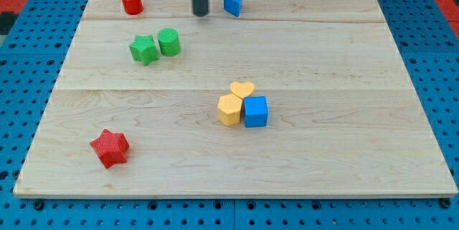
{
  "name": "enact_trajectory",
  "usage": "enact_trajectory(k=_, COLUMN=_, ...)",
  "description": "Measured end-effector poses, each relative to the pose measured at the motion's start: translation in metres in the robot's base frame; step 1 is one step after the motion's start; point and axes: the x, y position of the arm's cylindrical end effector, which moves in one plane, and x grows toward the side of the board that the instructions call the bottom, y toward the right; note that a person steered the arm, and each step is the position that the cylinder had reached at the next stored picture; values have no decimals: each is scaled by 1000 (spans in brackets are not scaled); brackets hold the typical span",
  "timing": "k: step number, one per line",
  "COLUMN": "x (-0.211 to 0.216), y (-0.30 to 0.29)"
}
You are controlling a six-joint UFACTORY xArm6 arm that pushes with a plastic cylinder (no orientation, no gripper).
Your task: Separate the green star from the green circle
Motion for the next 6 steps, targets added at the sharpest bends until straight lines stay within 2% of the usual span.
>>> enact_trajectory(k=1, x=29, y=-47)
enact_trajectory(k=3, x=136, y=-87)
enact_trajectory(k=4, x=172, y=-29)
enact_trajectory(k=5, x=203, y=-1)
enact_trajectory(k=6, x=212, y=70)
